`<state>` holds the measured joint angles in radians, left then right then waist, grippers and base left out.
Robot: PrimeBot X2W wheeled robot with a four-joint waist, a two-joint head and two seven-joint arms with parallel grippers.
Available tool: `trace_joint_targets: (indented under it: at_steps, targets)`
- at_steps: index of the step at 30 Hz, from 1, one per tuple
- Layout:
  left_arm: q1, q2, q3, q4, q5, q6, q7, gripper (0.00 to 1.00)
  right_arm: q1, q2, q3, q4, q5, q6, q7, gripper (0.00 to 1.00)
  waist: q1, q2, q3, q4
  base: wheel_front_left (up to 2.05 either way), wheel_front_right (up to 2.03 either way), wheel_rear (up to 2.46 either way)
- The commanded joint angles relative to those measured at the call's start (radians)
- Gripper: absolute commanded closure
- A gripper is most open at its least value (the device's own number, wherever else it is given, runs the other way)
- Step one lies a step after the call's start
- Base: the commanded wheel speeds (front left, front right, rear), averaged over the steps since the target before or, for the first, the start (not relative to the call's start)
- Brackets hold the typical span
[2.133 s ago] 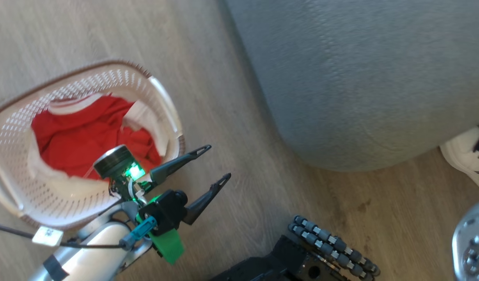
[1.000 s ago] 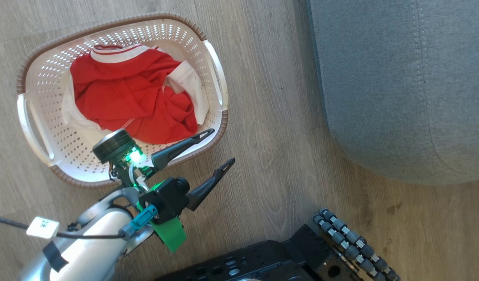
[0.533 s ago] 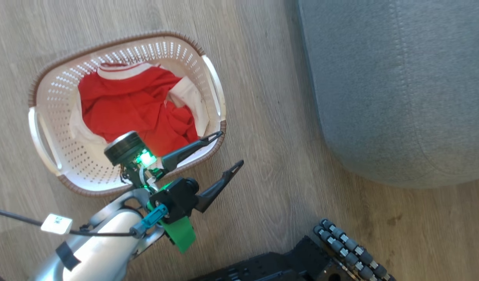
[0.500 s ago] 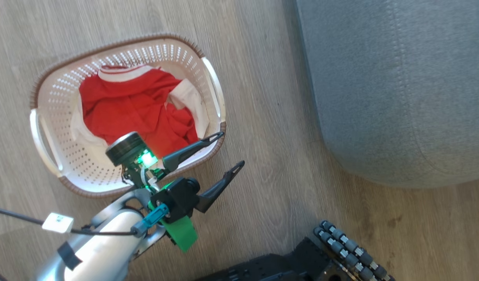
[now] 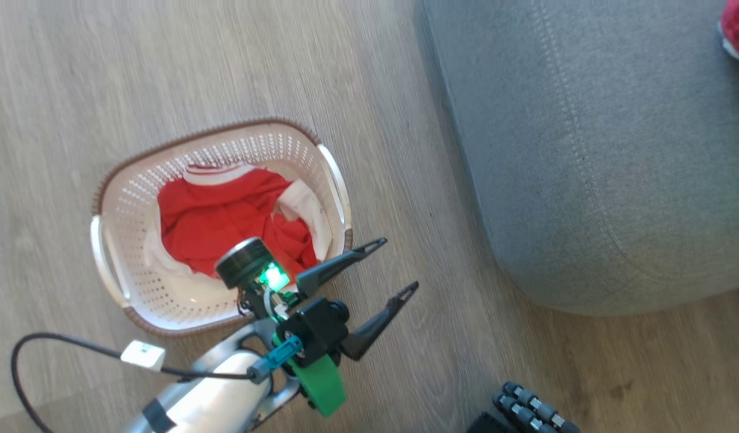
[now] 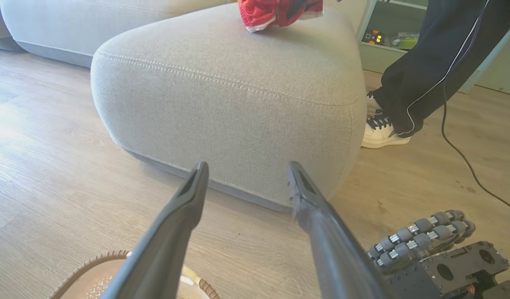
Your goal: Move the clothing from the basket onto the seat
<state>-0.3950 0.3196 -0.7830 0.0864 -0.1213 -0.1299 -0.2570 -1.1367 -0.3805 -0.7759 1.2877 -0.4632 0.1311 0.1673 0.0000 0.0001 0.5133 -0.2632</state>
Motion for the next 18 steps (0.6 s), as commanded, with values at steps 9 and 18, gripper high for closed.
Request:
trace_joint_targets:
  at_steps: [9, 18]
  targets:
    - [0.054, -0.078, 0.063, -0.006, -0.036, -0.001, -0.005, 0.00, -0.053, -0.061, 0.152, 0.002, 0.084, 0.000, 0.173, 0.00, 0.0000, -0.0001, -0.138, 0.024, 0.00, 0.00, 0.00]
    - [0.101, -0.127, 0.095, 0.010, -0.040, -0.001, -0.005, 0.00, -0.119, -0.034, 0.370, 0.003, 0.178, 0.000, 0.182, 0.00, 0.0000, -0.0001, -0.225, 0.030, 0.00, 0.00, 0.00]
